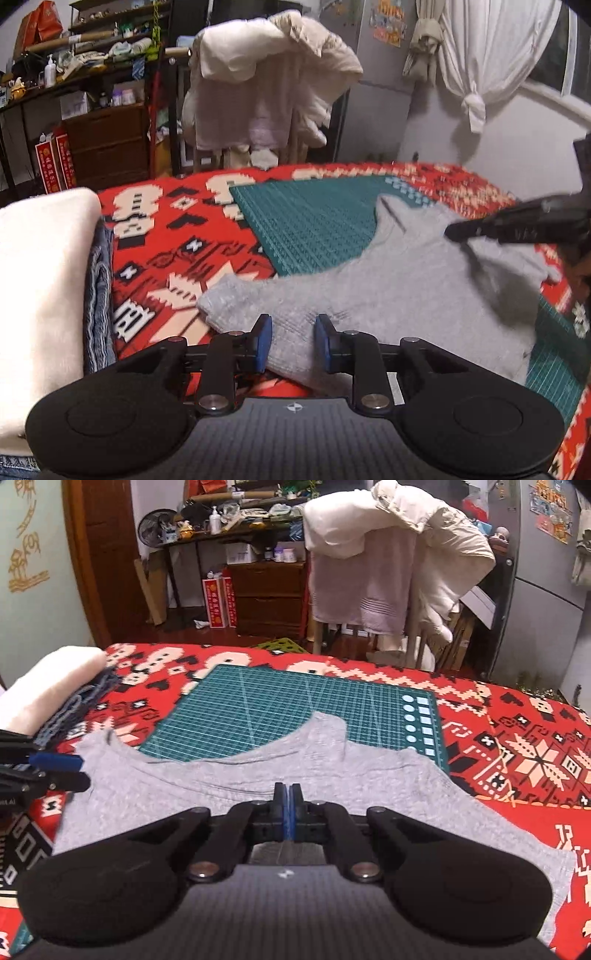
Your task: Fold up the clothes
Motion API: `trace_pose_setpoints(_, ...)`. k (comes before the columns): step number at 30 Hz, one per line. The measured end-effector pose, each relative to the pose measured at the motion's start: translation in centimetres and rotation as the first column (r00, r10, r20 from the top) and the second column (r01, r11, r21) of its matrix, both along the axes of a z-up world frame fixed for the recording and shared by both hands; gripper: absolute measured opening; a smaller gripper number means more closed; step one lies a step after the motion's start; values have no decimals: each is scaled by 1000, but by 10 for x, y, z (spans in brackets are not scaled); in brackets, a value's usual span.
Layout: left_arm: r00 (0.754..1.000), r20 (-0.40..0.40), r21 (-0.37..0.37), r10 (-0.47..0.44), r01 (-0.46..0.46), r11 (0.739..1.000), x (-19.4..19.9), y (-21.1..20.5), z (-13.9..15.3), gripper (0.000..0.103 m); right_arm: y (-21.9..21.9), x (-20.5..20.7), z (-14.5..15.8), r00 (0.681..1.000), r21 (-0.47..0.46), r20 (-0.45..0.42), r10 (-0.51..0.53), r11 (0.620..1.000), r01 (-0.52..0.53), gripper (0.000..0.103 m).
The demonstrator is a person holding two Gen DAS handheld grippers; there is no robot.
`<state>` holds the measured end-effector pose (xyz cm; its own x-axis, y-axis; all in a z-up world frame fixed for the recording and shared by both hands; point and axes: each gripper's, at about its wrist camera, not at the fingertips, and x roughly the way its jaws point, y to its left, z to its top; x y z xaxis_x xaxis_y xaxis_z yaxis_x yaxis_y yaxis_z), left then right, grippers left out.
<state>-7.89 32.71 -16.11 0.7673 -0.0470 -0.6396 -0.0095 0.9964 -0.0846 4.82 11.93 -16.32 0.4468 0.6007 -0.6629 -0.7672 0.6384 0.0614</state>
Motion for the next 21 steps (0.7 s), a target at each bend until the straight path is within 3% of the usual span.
trace_pose_setpoints(5,1000,-6,-13,26,-26,1000,0,2,-1,35,-1,8,-10,999,-13,-7,-39,999,39,1)
trace_pose_setpoints(11,998,7,-18,59,-59,998,-1,0,7,37,1,6,-20,999,-31,4,-41,999,41,2)
trace_pose_setpoints(18,996,38,-64,76,-74,995,-19,-12,27,39,-21,5,-2,997,60,-24,-71,996,73,32)
trace_pose_setpoints(21,995,67,-104,72,-65,992,-33,-24,36,42,-37,-3,12,997,101,-39,-72,992,76,37)
